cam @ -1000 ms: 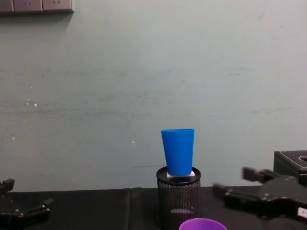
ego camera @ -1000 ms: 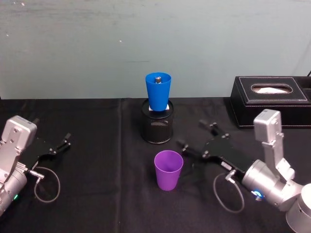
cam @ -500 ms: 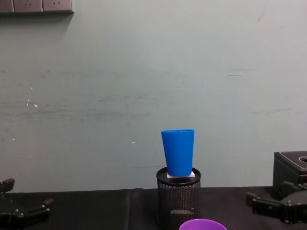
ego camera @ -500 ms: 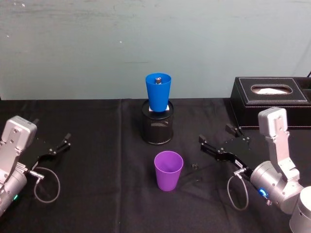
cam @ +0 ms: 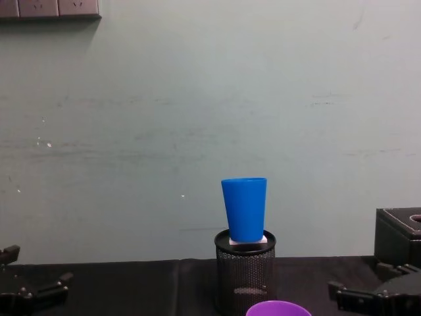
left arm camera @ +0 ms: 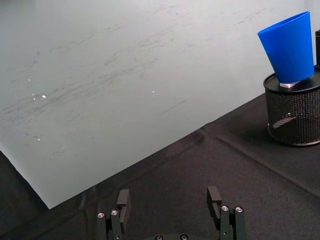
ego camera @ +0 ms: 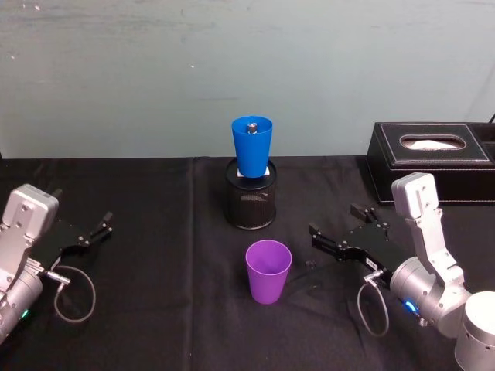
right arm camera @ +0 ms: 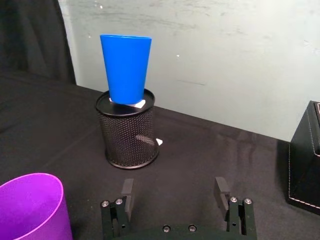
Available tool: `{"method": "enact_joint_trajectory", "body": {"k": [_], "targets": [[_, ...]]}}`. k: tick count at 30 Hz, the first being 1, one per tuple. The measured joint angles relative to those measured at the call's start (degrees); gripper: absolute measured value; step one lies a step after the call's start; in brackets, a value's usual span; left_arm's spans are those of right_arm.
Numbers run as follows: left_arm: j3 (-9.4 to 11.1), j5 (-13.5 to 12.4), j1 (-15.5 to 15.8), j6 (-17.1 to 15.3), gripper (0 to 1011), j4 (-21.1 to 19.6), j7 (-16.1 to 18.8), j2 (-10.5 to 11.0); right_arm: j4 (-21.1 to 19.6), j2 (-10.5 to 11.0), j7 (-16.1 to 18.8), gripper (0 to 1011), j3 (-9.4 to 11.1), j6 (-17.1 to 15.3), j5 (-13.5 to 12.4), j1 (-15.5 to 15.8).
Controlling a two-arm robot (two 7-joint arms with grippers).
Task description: Pick up one cup with a gripper and tap it against the other cup.
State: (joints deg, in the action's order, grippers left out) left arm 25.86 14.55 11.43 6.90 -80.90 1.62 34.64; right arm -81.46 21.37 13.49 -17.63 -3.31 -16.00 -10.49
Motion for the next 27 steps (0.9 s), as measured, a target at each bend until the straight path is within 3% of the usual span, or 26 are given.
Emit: {"method": "enact_joint_trajectory", "body": {"k": [27], "targets": [[0.00, 0.00, 0.00, 0.00, 1000, 0.00, 0.00, 0.00, -0.45, 0.14, -0.47, 1002, -0.07, -0.28, 0.07, 0.14]]}}
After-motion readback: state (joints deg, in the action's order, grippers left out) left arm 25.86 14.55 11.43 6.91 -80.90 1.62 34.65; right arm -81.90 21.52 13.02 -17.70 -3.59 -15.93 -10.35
